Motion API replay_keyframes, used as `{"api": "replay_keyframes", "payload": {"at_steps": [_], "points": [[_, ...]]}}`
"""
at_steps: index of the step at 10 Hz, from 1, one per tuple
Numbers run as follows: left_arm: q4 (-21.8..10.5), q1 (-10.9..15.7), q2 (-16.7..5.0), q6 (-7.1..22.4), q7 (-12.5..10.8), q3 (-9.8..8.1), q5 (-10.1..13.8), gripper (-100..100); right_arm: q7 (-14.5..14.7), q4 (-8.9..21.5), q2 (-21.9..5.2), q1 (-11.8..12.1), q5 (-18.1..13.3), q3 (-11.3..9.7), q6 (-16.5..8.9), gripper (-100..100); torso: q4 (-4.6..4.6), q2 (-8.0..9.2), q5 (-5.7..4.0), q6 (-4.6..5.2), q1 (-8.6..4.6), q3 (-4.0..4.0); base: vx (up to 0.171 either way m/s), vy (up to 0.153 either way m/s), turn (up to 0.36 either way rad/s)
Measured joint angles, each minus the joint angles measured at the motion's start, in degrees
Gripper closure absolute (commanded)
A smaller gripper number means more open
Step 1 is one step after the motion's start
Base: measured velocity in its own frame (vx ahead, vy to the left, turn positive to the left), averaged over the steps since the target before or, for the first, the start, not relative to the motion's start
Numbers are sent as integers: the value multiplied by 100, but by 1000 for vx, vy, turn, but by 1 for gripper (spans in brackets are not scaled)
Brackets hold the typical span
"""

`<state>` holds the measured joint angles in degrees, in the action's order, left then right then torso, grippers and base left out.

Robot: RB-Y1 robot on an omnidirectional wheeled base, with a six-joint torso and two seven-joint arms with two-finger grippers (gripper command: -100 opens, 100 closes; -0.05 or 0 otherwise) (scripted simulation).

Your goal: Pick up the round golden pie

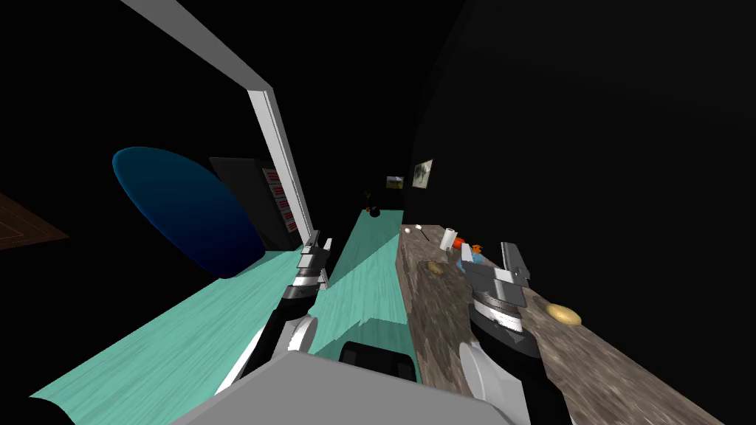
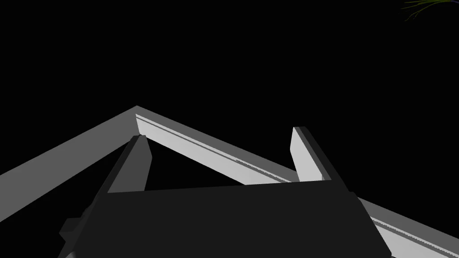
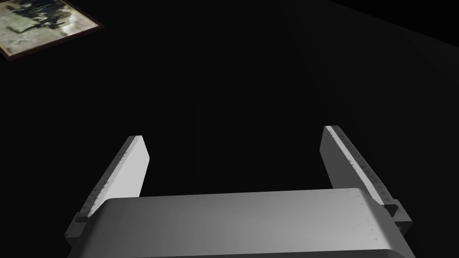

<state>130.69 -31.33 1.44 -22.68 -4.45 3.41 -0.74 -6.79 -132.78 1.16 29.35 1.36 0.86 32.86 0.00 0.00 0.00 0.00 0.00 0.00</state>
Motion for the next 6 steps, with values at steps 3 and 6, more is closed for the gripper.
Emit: {"api": "replay_keyframes", "payload": {"at_steps": [3,6], "points": [[0,-1,0,0,0,0,0,0,92,165,-459,103,17,-1,-66,-100,-6,-27,3,-1,13,-15,77,43,-3],[0,-1,1,0,0,1,0,0,332,657,-964,321,11,-74,-78,-100,-11,-48,6,0,31,-28,128,79,-8]]}}
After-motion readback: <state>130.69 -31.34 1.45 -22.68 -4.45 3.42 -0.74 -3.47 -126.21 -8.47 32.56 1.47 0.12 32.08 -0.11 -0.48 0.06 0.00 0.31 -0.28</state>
